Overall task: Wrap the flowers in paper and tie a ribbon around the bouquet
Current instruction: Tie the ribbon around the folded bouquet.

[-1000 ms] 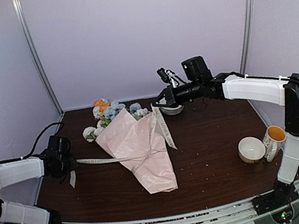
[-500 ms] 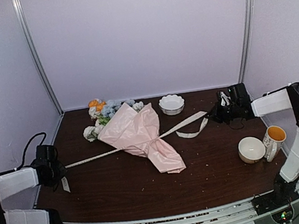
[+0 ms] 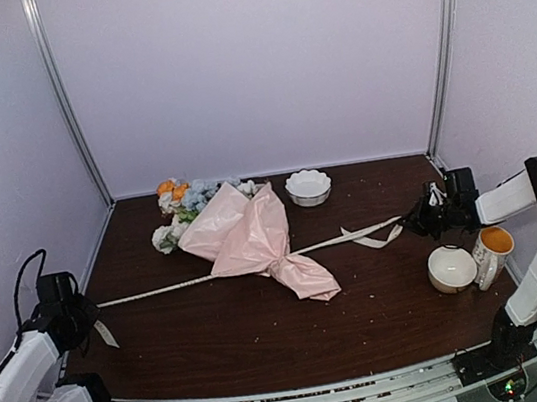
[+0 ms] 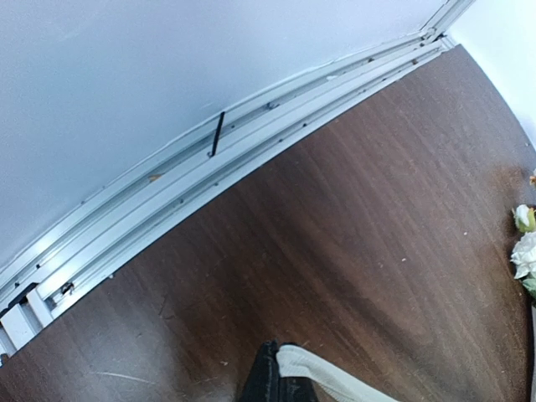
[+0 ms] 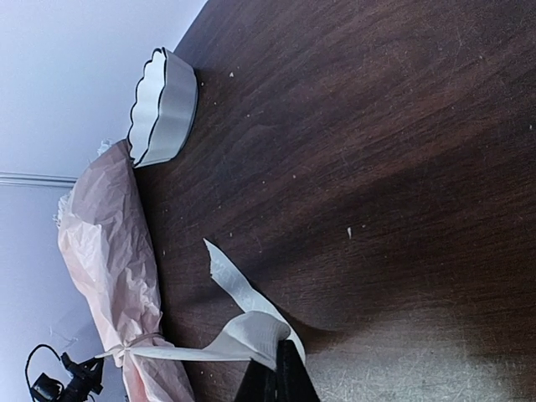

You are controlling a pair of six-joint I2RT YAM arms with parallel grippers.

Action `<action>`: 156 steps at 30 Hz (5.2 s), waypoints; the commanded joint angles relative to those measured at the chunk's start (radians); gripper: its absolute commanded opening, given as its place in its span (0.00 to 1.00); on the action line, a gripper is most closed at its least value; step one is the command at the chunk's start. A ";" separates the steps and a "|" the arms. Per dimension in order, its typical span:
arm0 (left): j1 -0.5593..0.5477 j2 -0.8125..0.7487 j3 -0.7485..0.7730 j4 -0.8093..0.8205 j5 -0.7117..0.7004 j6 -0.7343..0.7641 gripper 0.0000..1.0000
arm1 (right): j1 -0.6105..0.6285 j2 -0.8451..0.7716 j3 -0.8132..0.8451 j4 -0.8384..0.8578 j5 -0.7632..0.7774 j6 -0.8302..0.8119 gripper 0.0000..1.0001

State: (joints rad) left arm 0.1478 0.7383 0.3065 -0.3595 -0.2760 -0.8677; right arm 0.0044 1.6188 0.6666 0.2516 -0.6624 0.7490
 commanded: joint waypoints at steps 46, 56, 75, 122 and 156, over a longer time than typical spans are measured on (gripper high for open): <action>-0.372 0.150 0.214 0.022 -0.138 0.076 0.00 | 0.773 0.340 0.670 -0.670 0.166 -0.561 0.00; -0.373 0.132 0.285 0.005 -0.200 0.151 0.00 | 1.004 0.299 0.696 -0.712 -0.086 -0.645 0.00; -0.103 0.743 0.638 0.114 -0.027 0.234 0.00 | 0.850 -0.440 0.403 -0.801 0.183 -0.505 0.00; 0.035 0.745 0.696 0.146 0.167 0.373 0.00 | 0.708 -0.530 0.160 -0.917 0.236 -0.295 0.00; -0.003 0.543 0.696 -0.007 -0.019 0.418 0.00 | 0.624 -0.514 0.014 -0.907 0.159 -0.312 0.00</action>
State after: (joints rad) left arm 0.0425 1.2362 1.0069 -0.4015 -0.2913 -0.4171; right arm 0.6636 1.1107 0.8043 -0.5163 -0.6197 0.3424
